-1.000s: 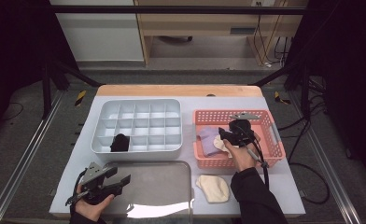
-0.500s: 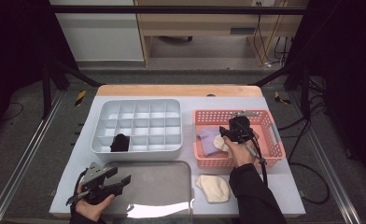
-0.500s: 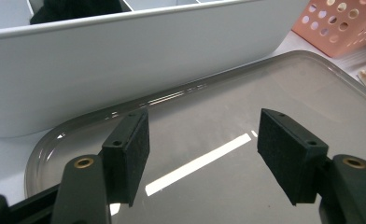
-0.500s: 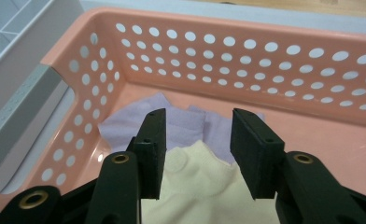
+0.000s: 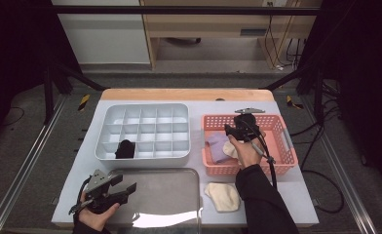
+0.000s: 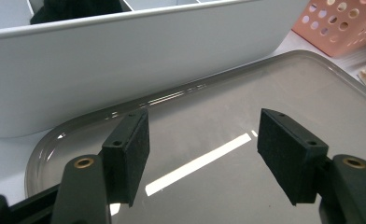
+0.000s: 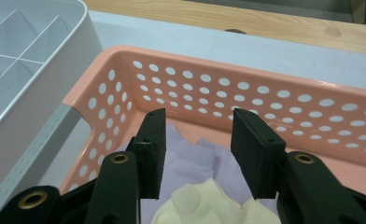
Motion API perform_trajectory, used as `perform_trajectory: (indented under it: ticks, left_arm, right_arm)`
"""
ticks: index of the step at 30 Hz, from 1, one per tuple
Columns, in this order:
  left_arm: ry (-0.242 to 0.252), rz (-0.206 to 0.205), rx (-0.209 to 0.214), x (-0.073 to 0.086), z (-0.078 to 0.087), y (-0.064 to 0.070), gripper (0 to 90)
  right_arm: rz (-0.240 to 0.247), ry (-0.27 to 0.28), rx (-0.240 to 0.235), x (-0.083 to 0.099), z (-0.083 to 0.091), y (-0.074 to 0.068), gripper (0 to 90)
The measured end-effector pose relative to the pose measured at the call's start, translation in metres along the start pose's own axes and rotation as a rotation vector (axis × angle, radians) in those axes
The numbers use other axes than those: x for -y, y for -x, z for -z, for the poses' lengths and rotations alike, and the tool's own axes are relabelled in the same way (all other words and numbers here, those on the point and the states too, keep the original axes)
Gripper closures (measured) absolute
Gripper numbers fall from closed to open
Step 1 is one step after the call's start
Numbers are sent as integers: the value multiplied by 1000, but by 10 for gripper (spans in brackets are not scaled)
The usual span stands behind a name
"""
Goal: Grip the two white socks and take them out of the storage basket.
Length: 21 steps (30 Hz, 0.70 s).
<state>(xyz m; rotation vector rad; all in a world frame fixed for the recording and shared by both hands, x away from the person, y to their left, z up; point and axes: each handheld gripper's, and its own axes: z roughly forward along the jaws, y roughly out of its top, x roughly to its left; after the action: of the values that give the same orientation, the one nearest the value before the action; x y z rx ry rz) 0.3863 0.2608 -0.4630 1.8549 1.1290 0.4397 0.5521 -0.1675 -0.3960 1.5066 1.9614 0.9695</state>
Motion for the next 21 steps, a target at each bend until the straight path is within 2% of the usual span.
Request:
perform_trajectory:
  ticks: [11, 21]
  left_arm:
    - [-4, -4, -1, 0, -1, 0, 336]
    - [-5, -3, -1, 0, -1, 0, 336]
  right_arm:
    - [25, -61, -10, 4, -25, 8, 603]
    - [-7, -125, -14, 17, -35, 18, 609]
